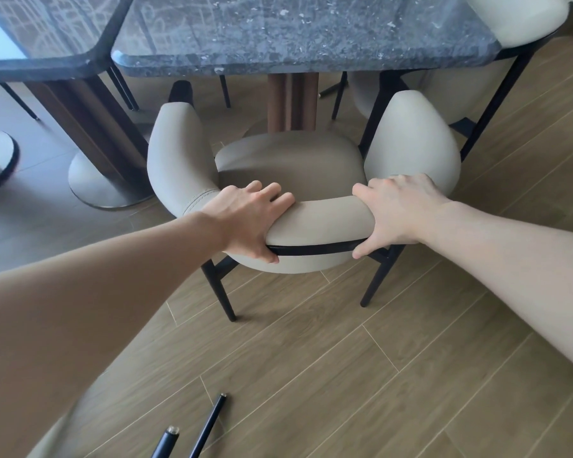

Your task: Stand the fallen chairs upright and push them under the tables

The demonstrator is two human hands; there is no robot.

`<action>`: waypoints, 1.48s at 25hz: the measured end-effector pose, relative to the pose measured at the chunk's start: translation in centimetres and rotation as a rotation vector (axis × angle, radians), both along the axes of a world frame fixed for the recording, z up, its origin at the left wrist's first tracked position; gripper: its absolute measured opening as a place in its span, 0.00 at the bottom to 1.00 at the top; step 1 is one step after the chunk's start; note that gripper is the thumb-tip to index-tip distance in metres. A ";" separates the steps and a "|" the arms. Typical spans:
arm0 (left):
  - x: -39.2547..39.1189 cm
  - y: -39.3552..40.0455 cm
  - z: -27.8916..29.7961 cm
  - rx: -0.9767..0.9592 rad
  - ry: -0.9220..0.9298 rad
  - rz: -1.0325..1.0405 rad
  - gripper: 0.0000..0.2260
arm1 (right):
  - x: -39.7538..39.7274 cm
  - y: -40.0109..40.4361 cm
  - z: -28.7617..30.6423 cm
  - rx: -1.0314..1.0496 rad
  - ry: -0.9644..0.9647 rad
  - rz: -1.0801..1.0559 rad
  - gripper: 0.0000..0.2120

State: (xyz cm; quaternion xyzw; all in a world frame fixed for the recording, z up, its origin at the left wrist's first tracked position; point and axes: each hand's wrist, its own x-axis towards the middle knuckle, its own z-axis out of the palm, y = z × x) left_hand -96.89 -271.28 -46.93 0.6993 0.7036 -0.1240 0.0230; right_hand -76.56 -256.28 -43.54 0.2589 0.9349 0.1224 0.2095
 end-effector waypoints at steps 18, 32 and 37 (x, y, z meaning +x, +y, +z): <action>14.7 -15.3 18.7 0.819 -0.995 0.726 0.19 | 3.9 -13.7 20.2 -0.817 0.644 -0.152 0.27; 32.3 -34.9 34.2 1.313 -1.217 0.952 0.20 | 16.0 -32.6 33.0 -1.575 1.039 0.052 0.16; 35.6 -42.9 36.4 1.434 -1.157 1.055 0.21 | 17.0 -41.1 34.2 -1.635 0.942 0.160 0.16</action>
